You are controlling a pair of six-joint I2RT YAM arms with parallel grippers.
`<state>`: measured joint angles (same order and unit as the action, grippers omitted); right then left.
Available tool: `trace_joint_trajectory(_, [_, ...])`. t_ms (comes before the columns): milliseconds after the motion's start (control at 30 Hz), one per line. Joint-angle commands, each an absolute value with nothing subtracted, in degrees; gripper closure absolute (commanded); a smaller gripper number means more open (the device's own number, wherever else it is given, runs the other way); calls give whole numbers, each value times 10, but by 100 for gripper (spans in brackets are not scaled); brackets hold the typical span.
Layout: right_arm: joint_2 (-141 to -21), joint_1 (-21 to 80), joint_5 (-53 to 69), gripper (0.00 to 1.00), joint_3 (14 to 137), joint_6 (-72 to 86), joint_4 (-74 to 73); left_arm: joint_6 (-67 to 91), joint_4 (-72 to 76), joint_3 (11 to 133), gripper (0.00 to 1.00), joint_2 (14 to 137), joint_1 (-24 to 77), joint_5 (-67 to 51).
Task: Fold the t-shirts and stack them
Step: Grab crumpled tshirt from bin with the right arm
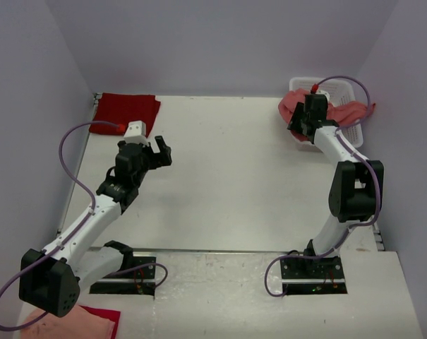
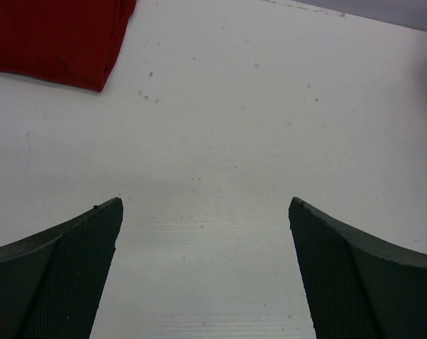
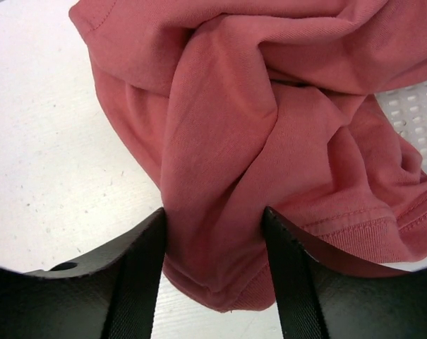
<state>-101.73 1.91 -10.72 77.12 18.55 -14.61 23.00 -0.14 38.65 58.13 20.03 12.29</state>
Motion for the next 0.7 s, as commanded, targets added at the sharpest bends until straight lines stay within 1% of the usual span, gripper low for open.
trace_joint_trajectory(0, [-1017, 18, -101, 43, 777, 179, -127, 232, 19, 388, 0, 579, 204, 120])
trace_joint_trajectory(100, [-1021, 18, -95, 45, 780, 180, -127, 230, 19, 387, 0, 579, 204, 120])
trace_joint_trajectory(167, [-1022, 19, -94, 49, 780, 180, -127, 230, 18, 387, 0, 579, 204, 120])
trace_joint_trajectory(200, [-1021, 18, -94, 54, 779, 180, -125, 230, 19, 386, 0, 578, 204, 119])
trace_joint_trajectory(267, [-1020, 18, -92, 59, 780, 180, -124, 230, 20, 385, 0, 577, 204, 120])
trace_joint_trajectory(300, [-1020, 19, -91, 66, 781, 179, -124, 230, 20, 385, 0, 578, 204, 120])
trace_joint_trajectory(367, [-1020, 18, -90, 71, 783, 178, -123, 231, 20, 384, 0, 579, 204, 120])
trace_joint_trajectory(400, [-1020, 18, -91, 77, 787, 177, -124, 231, 20, 383, 0, 580, 204, 120])
trace_joint_trajectory(467, [-1020, 18, -91, 84, 793, 174, -126, 231, 21, 382, 0, 582, 204, 121])
trace_joint_trajectory(500, [-1018, 19, -91, 91, 795, 173, -127, 230, 21, 381, 0, 583, 204, 122])
trace_joint_trajectory(567, [-1012, 18, -93, 99, 802, 169, -127, 230, 21, 379, 0, 584, 204, 126])
trace_joint_trajectory(667, [-1000, 18, -96, 100, 819, 163, -132, 229, 27, 375, 0, 584, 204, 126])
